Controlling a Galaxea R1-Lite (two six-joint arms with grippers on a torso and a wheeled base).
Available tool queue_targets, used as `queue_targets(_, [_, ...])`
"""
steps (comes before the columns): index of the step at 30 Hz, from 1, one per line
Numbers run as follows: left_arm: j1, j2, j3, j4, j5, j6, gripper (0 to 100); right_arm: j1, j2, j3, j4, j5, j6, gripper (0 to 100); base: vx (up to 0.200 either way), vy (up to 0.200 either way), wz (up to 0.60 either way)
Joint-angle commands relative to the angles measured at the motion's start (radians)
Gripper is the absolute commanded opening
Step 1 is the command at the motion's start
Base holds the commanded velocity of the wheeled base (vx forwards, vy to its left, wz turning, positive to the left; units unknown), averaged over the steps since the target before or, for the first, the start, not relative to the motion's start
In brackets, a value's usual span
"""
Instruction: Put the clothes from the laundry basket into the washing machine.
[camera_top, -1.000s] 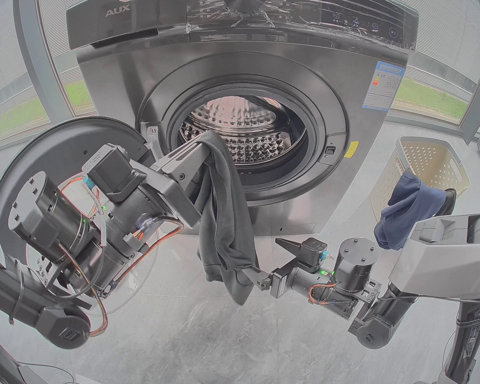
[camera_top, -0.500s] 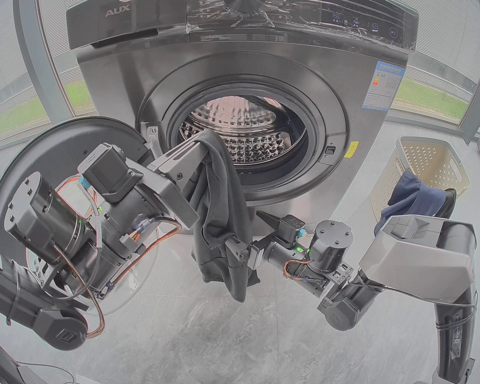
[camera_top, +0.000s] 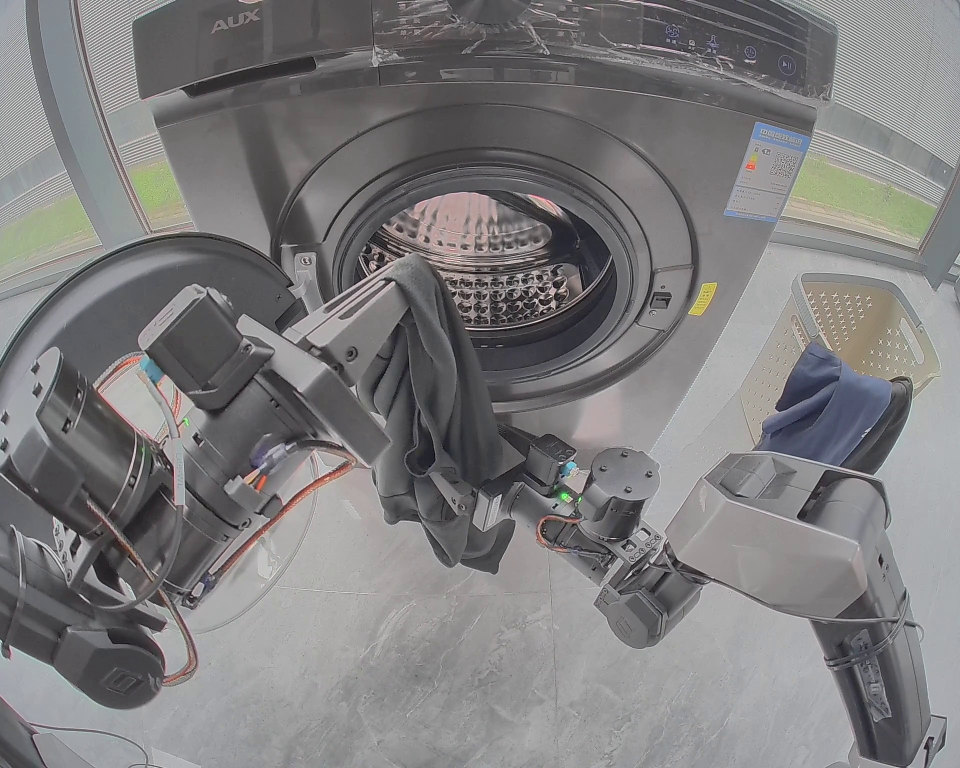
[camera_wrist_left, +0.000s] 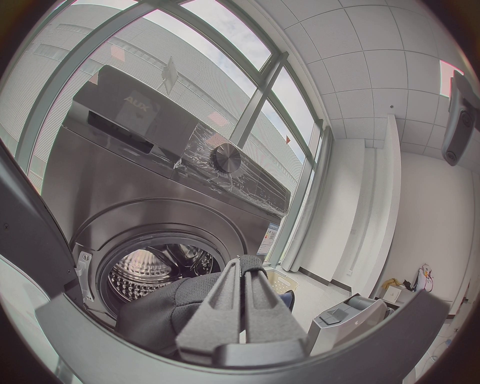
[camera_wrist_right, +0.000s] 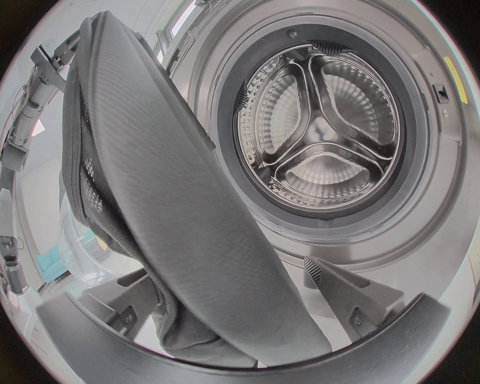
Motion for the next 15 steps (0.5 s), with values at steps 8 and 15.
queue_targets(8, [0.008,0.002,0.006,-0.001,0.002,-0.009,0,-0.004,0.034,-0.049,-0.013,-0.007,0.001,0,0.0,0.0,0.0])
queue_targets(15, [0.069,0.024,0.01,0.003,0.011,-0.007,0,-0.028,-0.099,0.132,-0.015,-0.047,0.003,0,0.0,0.0,0.0])
